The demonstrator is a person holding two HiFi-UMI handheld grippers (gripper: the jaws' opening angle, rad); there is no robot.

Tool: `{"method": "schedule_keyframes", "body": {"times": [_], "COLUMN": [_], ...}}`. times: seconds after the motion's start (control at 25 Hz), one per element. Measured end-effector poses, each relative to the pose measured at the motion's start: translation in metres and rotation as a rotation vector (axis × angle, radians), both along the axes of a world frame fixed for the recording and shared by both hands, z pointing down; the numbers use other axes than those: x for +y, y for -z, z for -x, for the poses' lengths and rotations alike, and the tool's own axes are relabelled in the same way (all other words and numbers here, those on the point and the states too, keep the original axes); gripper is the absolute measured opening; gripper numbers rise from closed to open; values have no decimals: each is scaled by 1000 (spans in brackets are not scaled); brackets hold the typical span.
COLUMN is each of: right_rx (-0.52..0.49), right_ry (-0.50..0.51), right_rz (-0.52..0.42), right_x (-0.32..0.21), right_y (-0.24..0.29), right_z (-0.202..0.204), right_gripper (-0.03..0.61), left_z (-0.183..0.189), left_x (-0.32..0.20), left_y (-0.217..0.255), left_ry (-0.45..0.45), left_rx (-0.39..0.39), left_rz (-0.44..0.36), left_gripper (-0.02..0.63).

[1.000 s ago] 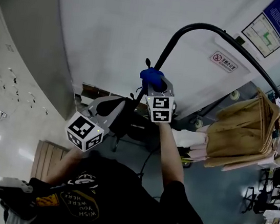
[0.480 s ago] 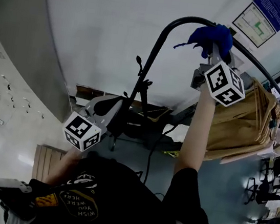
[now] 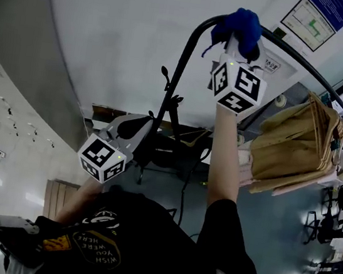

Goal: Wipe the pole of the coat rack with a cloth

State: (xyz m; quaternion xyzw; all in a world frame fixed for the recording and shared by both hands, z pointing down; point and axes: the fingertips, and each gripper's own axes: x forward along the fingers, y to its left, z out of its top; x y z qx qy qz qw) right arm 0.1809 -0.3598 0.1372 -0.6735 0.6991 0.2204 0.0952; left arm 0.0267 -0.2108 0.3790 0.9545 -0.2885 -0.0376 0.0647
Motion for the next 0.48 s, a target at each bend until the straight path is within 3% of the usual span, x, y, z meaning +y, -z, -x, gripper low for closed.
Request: {"method": "schedule_keyframes", "body": {"times": [0.12,0.28,0.48], "right_rx": [120,110,98], "right_ry": [84,78,126], "right_rz": [62,173,518], "right_x": [-11,-8,1], "right_y": [-54,-157,-308], "right_z": [64,79,72], "right_gripper": [80,83,81], "left_z": [-2,4,6], "left_x": [1,0,-2], "left_y": [-2,-11,-25], "left_ry": [-1,13,6], "left_rx": [-4,-6,-12], "left_rz": [3,28,57], "left_gripper": [2,2,2]}}
